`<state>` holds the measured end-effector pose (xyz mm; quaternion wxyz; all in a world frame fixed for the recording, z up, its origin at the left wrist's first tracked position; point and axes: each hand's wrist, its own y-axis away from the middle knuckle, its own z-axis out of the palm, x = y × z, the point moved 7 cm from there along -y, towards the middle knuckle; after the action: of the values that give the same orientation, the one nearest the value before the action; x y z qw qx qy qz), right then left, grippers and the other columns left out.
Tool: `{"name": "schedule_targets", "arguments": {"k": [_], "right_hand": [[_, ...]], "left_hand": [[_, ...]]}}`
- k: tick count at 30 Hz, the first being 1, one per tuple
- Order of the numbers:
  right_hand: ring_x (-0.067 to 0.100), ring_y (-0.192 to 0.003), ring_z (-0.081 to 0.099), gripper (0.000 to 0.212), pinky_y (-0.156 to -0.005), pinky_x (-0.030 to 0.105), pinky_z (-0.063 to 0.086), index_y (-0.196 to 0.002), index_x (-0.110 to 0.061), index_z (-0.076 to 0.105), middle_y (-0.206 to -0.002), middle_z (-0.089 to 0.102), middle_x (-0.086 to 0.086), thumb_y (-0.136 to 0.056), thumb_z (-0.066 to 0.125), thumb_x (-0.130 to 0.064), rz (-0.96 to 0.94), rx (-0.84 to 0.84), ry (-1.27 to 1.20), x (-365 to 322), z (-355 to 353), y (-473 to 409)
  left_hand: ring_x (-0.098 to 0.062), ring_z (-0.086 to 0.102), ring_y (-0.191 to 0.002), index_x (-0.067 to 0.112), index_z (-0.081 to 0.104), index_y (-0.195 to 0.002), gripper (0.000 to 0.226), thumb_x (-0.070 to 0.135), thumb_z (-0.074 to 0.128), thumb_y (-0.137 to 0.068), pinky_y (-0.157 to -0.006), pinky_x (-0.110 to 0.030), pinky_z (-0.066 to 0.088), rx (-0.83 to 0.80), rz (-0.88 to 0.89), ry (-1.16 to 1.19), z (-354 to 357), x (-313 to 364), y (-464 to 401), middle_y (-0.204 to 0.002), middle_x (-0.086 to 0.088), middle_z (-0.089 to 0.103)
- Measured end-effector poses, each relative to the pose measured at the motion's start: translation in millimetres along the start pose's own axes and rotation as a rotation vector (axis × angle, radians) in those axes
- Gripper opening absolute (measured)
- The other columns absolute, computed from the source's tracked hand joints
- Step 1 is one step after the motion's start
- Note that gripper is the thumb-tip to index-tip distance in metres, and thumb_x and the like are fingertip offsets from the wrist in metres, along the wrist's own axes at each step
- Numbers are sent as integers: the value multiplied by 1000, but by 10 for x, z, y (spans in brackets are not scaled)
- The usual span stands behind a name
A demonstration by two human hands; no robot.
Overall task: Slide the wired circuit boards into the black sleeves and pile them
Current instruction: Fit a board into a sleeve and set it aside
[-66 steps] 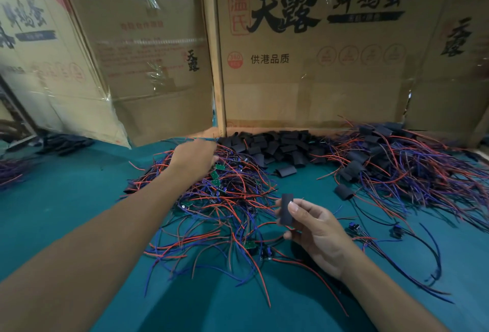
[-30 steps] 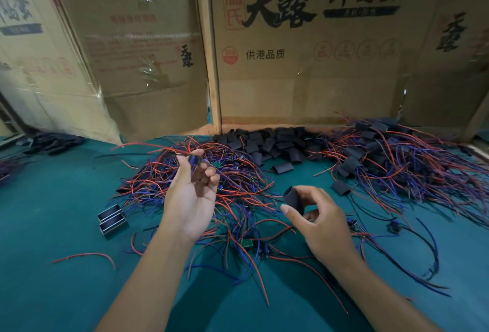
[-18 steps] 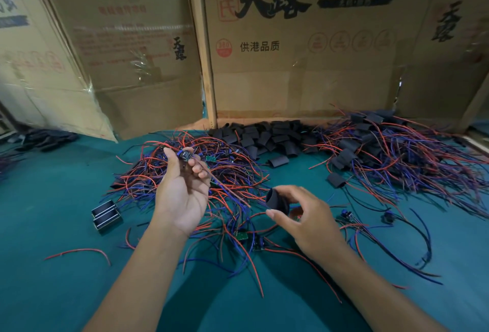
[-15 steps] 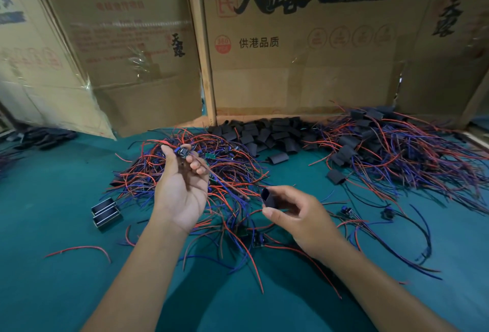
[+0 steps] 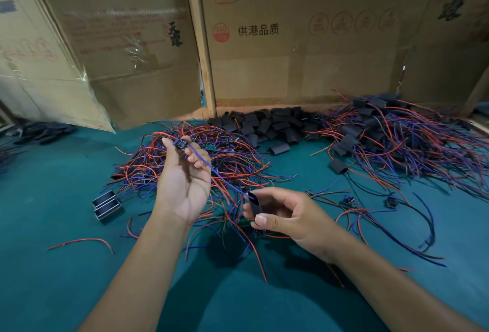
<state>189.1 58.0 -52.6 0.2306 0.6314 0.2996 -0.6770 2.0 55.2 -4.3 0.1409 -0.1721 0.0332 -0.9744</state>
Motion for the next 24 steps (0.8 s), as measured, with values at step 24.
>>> {"name": "schedule_targets", "arguments": {"k": [24], "right_hand": [[25, -96, 66, 38, -94, 40, 54, -118, -2, 63, -104, 72, 12, -82, 65, -11, -4, -52, -193, -67, 55, 22]], "left_hand": [[-9, 39, -53, 16, 54, -84, 37, 50, 48, -98, -51, -18, 38, 171, 166, -310, -64, 145, -3, -64, 5, 43]]}}
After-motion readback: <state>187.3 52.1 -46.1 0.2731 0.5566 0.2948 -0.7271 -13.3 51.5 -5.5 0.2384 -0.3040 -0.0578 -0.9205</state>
